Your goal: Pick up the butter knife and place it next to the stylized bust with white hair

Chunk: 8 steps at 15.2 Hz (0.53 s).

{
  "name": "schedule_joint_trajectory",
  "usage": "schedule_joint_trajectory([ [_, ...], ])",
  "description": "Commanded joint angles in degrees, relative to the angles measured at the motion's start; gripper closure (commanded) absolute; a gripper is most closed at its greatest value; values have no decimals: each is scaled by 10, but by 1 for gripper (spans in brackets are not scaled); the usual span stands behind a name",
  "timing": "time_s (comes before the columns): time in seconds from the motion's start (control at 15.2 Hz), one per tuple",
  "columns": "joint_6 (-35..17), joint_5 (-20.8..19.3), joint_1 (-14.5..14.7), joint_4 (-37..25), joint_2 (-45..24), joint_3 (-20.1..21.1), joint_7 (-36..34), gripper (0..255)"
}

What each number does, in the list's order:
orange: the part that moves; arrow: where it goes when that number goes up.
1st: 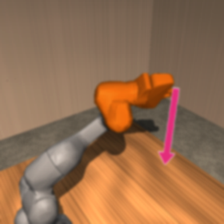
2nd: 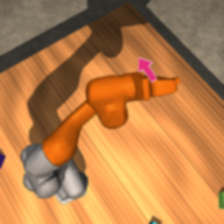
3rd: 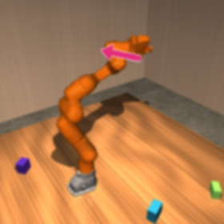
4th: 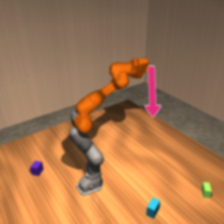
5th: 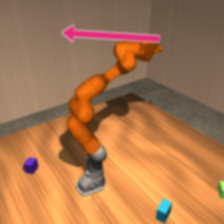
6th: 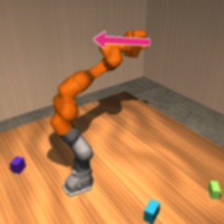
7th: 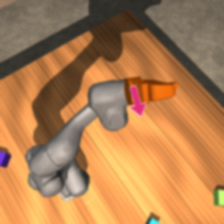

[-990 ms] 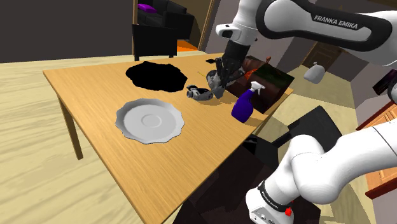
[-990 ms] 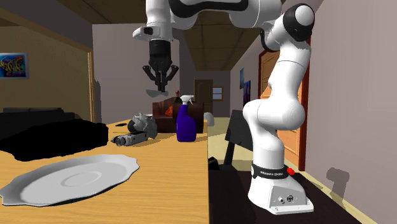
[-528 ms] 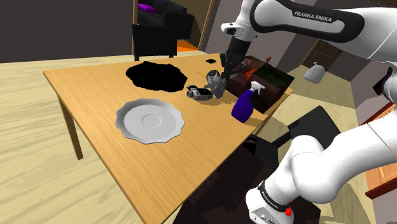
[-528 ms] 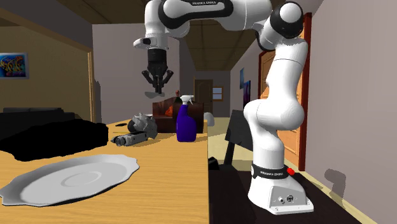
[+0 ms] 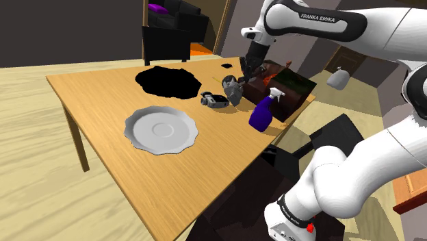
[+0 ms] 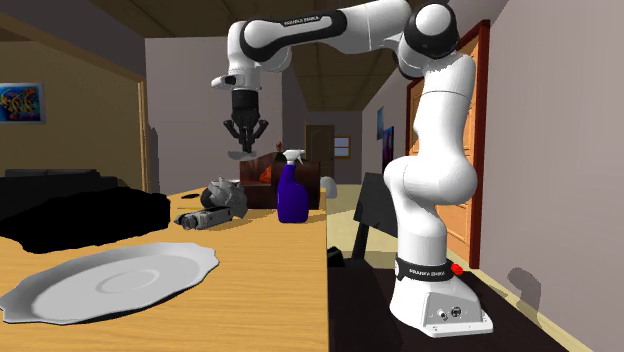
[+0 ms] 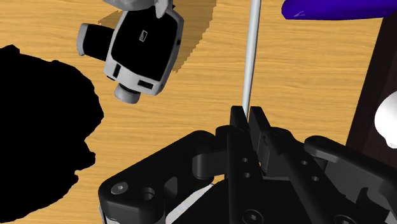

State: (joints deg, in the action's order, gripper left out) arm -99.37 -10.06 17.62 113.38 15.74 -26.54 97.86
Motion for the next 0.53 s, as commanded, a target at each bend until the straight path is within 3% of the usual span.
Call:
schedule_joint_trajectory([
  [0.0, -16, -1, -1, 14, -1, -2, 0, 255],
  [0.46, -70, -3, -3, 66, -3, -7, -3, 255],
])
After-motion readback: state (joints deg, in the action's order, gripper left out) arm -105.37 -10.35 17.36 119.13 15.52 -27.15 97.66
